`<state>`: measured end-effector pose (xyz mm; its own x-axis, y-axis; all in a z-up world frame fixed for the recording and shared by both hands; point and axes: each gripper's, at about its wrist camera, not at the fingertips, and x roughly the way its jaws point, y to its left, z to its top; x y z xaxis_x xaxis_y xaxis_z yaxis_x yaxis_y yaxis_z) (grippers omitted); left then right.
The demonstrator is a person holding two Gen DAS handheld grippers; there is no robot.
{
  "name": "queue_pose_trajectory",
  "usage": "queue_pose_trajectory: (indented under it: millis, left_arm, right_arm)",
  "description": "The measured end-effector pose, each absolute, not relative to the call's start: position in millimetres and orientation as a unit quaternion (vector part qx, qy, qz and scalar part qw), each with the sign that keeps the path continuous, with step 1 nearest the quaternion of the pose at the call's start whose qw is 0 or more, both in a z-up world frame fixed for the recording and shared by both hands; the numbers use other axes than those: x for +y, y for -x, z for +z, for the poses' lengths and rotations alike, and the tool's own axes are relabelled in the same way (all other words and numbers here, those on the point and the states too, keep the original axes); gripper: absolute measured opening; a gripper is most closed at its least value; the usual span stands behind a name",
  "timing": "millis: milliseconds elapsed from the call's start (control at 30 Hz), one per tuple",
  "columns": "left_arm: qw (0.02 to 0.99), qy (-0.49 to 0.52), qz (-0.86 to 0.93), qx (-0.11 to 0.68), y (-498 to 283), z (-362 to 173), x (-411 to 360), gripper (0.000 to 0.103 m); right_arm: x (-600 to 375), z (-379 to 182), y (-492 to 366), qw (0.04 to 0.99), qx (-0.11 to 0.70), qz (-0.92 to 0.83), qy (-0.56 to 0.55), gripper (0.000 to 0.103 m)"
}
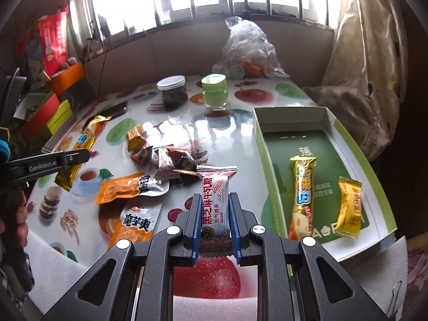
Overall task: Organize snacks
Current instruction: 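Grasp the yellow-blue snack bar with the left gripper, then carry the yellow-blue bar with the left gripper while the right carries the biscuit into the green box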
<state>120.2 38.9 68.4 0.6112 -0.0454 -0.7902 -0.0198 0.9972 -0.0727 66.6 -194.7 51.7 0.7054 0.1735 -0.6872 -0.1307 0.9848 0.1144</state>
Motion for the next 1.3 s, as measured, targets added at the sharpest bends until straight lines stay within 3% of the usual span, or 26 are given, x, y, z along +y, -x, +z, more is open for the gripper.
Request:
queue_pose_trajectory:
  millis: [1300]
  left_arm:
    - [0.889, -0.022, -0.167, 0.426, -98, 90, -118, 0.024]
  right_arm:
    - [-291, 72, -50, 0.937, 0.346, -0.012, -0.051, 0.018]
